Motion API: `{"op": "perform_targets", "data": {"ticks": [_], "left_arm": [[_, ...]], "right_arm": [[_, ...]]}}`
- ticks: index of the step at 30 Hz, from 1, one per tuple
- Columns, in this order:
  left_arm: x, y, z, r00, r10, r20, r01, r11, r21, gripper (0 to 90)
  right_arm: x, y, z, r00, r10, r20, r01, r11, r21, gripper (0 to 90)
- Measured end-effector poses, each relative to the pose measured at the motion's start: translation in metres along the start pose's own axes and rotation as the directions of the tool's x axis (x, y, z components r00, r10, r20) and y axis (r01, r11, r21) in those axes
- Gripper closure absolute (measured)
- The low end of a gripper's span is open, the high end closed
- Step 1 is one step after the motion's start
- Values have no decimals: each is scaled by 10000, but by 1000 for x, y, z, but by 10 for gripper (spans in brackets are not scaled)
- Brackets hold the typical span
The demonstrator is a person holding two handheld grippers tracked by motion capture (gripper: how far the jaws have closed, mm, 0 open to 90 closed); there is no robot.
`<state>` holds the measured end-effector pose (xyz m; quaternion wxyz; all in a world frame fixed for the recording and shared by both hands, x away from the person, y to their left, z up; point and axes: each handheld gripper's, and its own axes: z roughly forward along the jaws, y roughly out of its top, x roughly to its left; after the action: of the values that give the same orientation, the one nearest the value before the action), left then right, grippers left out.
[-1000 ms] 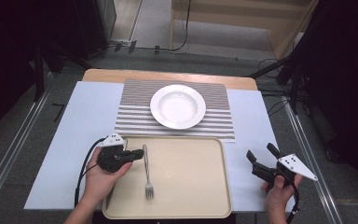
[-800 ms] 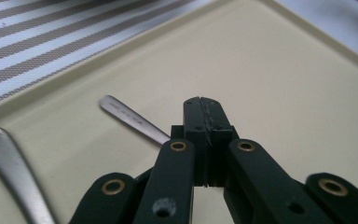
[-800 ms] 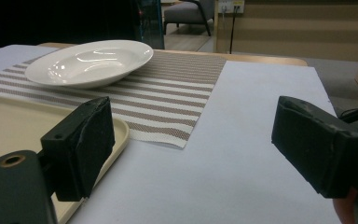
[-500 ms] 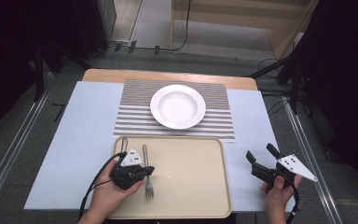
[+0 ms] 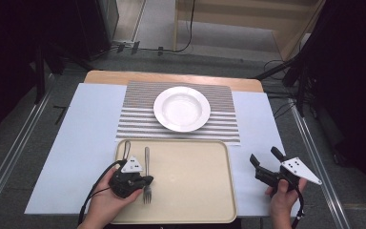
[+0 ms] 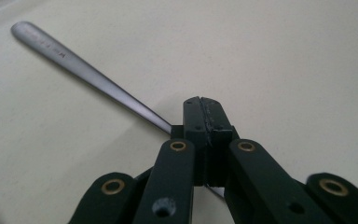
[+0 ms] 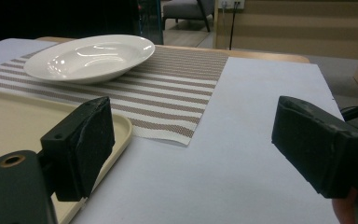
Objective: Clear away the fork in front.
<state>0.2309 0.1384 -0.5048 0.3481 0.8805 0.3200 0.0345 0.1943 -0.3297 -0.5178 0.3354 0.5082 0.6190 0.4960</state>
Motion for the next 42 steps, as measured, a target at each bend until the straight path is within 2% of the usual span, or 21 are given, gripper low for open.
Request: {"op": "perform_targets", "data": {"ticks": [5,8,10,12,14,16,21,22,27,31,34,38,42], "left_arm": [[11,-8,-9,9995,-320,76,320,9995,-58,887],[19,-12,-15,9973,-675,302,686,9969,-385,880],[25,-10,-18,9938,-967,552,1010,9915,-820,876],[27,-4,-18,9923,-1088,595,1149,9872,-1107,878],[26,4,-12,9938,-991,514,1039,9894,-1014,888],[23,13,-3,9959,-862,269,879,9937,-699,890],[20,24,14,9958,-665,-622,665,9978,-19,891],[20,23,15,9944,-571,-887,584,9982,126,891],[31,16,5,9889,-816,-1239,819,9966,-22,891],[42,10,-2,9895,-1090,-944,1061,9937,-356,891],[41,8,-9,9904,-1136,-785,1086,9919,-653,890],[28,4,-14,9954,-813,-506,771,9938,-798,890],[16,-2,-10,9988,-255,-414,242,9992,-325,890]], "right_arm": [[0,0,0,10000,-29,-11,29,10000,14,138],[0,0,0,10000,-38,-18,38,10000,21,138],[0,1,-1,10000,-40,-7,39,10000,-21,138],[-1,1,-2,10000,-1,24,1,10000,-31,138],[-3,0,-1,10000,51,53,-50,10000,-46,138],[-4,0,0,9999,115,24,-115,9999,-33,138],[-4,-1,1,10000,71,10,-71,10000,35,138],[-4,-2,1,10000,70,-8,-70,10000,40,139],[-5,-3,3,9999,113,-80,-113,9999,70,139],[-4,-3,4,9999,72,-93,-71,9999,115,139],[-4,-3,4,9999,78,-94,-77,9999,101,139],[-5,-3,4,9999,137,-66,-137,9999,79,139],[-5,-3,3,9999,109,-82,-108,9999,86,139]]}}
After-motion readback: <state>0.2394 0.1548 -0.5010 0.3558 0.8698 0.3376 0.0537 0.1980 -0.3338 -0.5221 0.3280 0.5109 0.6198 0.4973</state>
